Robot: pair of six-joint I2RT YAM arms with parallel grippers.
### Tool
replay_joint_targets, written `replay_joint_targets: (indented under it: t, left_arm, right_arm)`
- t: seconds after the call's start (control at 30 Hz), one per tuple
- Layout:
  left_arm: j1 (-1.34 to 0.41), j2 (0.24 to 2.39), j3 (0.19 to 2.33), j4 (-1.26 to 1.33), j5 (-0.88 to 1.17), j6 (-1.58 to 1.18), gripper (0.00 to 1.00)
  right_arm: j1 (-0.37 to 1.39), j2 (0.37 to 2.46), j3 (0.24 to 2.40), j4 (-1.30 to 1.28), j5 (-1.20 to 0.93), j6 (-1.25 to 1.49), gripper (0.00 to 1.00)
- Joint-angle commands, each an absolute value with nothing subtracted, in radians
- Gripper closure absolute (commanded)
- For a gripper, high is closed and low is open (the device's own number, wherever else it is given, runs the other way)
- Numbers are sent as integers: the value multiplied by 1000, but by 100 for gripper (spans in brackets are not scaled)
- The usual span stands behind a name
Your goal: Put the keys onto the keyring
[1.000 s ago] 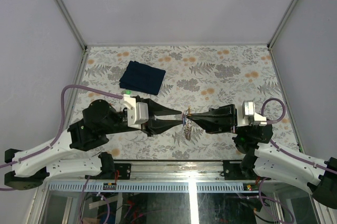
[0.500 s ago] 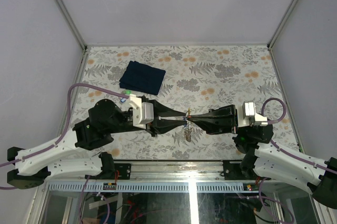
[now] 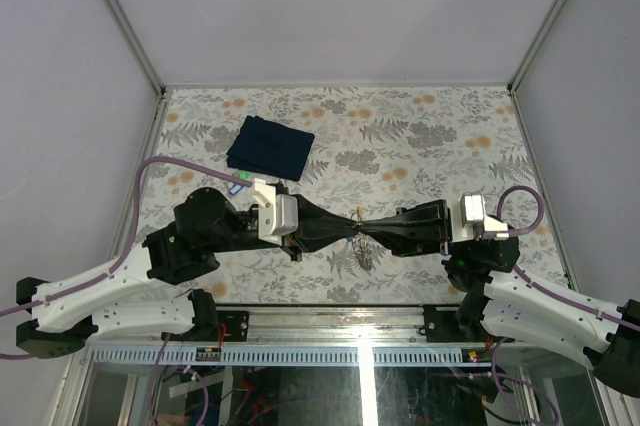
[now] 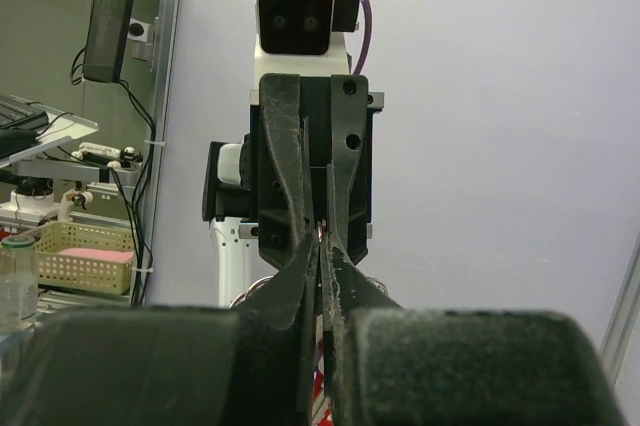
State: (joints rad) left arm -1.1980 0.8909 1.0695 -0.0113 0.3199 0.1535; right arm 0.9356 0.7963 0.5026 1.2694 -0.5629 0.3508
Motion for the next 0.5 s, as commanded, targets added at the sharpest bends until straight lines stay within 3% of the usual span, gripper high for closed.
replay_joint_targets:
  t: [0.0,0.13,0.47]
  left_arm:
    - [-1201,888,1084,46,338,151,88]
    - [-1200,886,1085,40,337,151,99]
    - [-1201,905,1161,-126,319,191,100]
  right_arm:
    - [936,786,551,1317,-569,338,100]
    - [937,787,549,1317,-569,336,100]
    - [936,755,558,1251,-562,301,96]
